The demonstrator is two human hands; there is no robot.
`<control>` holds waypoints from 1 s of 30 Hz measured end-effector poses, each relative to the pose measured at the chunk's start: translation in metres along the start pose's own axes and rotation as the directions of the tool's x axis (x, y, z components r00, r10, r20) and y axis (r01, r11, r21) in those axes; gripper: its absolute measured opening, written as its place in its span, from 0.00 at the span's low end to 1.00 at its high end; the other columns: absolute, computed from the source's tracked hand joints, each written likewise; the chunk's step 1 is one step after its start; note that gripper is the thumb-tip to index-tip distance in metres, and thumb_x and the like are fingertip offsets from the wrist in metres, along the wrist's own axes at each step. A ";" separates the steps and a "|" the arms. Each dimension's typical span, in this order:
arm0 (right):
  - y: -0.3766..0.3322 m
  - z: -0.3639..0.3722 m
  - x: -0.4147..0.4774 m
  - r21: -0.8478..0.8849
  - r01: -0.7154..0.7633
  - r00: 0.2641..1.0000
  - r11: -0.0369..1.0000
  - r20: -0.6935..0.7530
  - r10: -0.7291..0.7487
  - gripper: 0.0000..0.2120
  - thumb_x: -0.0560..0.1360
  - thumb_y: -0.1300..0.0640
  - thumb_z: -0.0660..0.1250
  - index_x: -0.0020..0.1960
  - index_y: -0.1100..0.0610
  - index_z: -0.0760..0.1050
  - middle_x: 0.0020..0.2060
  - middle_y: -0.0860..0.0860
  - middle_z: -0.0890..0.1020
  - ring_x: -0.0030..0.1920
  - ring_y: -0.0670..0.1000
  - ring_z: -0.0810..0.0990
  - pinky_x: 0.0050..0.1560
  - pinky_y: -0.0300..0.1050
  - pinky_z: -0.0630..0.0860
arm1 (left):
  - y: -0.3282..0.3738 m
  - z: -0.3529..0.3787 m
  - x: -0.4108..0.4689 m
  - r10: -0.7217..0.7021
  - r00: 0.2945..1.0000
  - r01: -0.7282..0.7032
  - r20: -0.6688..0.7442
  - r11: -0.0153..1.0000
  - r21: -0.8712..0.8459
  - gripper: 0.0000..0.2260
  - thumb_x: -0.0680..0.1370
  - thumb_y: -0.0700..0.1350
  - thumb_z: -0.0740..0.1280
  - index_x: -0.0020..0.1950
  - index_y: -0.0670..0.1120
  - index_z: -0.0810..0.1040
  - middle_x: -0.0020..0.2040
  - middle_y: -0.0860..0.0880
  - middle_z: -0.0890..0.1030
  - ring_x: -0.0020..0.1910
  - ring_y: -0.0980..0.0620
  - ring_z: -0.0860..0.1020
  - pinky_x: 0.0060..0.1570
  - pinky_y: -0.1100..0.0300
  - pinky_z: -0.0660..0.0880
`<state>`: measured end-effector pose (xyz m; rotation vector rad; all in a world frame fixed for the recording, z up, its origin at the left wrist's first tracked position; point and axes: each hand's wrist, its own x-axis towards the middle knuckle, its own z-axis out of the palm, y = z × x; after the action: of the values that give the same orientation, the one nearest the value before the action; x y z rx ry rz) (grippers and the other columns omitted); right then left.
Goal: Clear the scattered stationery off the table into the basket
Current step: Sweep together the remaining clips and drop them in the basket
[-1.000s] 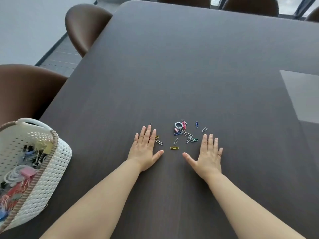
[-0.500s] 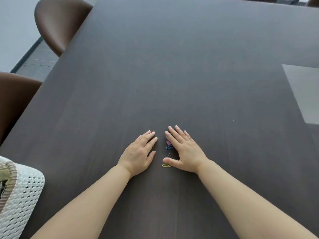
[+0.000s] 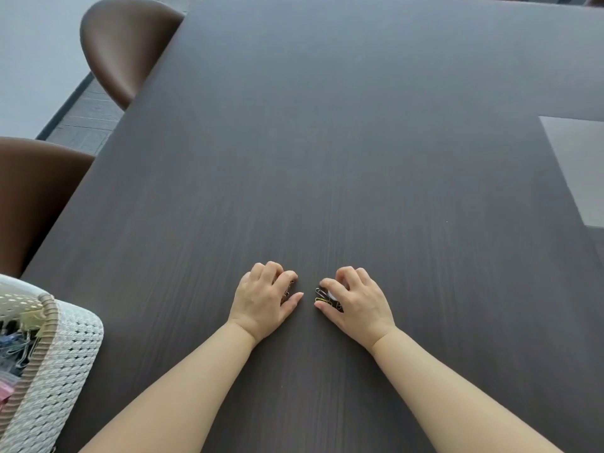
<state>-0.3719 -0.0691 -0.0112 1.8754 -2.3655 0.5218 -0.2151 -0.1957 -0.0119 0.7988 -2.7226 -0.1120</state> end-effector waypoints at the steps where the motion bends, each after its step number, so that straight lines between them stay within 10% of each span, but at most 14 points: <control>1: 0.000 0.001 0.000 0.006 0.003 1.000 1.000 -0.020 -0.003 0.14 0.71 0.41 0.61 0.45 0.51 0.76 0.39 0.51 0.76 0.36 0.53 0.74 0.32 0.43 0.76 | 0.000 -0.001 0.000 0.014 1.000 -0.014 -0.007 1.000 -0.003 0.15 0.72 0.58 0.59 0.45 0.49 0.76 0.41 0.49 0.74 0.37 0.49 0.71 0.31 0.58 0.72; 23: -0.003 0.002 -0.004 -0.089 -0.111 0.977 0.990 -0.193 0.092 0.18 0.73 0.47 0.60 0.28 0.55 0.66 0.24 0.48 0.71 0.24 0.50 0.69 0.20 0.38 0.60 | 0.000 0.005 -0.005 0.019 0.991 -0.021 -0.134 1.000 -0.016 0.18 0.72 0.57 0.61 0.27 0.47 0.70 0.23 0.53 0.71 0.22 0.53 0.71 0.21 0.66 0.60; 30: -0.004 -0.013 -0.002 0.089 -0.249 0.968 0.964 0.035 0.247 0.18 0.74 0.47 0.64 0.32 0.58 0.67 0.28 0.52 0.75 0.27 0.54 0.69 0.26 0.40 0.62 | 0.004 -0.002 -0.006 -0.080 0.995 0.078 -0.065 0.996 -0.041 0.21 0.72 0.56 0.58 0.24 0.45 0.67 0.20 0.51 0.70 0.17 0.49 0.68 0.23 0.68 0.54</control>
<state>-0.3697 -0.0637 0.0013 1.6334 -2.6534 0.6436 -0.2117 -0.1887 -0.0110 0.8834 -2.6187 -0.1516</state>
